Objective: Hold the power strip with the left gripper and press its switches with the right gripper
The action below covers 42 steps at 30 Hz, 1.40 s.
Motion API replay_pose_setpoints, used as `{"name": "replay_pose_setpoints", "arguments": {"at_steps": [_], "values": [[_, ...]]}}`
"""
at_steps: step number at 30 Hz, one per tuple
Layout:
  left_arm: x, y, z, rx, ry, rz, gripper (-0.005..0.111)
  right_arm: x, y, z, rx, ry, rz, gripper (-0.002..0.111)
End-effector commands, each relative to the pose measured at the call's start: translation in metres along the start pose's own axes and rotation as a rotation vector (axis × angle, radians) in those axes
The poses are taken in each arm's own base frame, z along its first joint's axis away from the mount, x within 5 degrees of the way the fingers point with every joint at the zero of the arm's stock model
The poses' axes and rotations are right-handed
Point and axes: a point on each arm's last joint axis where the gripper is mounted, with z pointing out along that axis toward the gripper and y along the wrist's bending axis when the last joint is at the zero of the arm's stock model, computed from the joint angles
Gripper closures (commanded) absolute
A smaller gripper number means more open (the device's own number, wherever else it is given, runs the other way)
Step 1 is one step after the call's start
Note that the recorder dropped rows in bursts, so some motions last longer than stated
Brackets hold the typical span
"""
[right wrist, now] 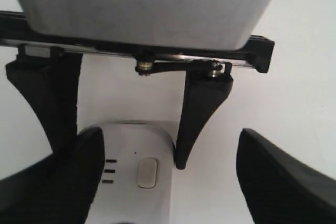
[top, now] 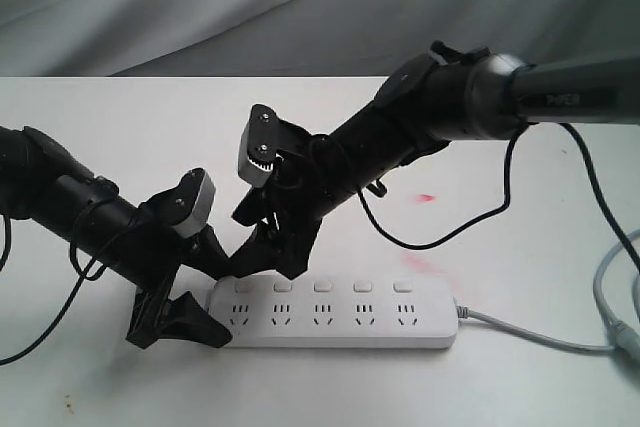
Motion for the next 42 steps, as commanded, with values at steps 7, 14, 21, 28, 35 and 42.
{"name": "replay_pose_setpoints", "arguments": {"at_steps": [7,14,21,28,35,42], "values": [[-0.001,0.0,0.0,0.0,0.007,0.016,0.057,0.015,-0.009,0.018,0.042,0.012,0.013,0.042],[-0.001,0.0,0.0,0.0,0.007,0.016,0.057,0.017,-0.009,0.019,0.044,0.013,0.014,0.042],[-0.001,0.0,0.0,0.0,0.007,0.016,0.057,0.02,-0.013,0.021,0.077,0.025,0.016,0.042],[-0.001,0.0,0.0,0.0,0.007,0.016,0.057,0.027,-0.013,0.028,0.056,0.034,0.031,0.042],[-0.001,0.0,0.0,0.0,0.007,0.016,0.057,0.027,-0.01,0.029,0.027,0.025,0.037,0.042],[-0.001,0.0,0.0,0.0,0.007,0.016,0.057,0.036,-0.013,0.035,0.036,0.055,0.043,0.042]]}}
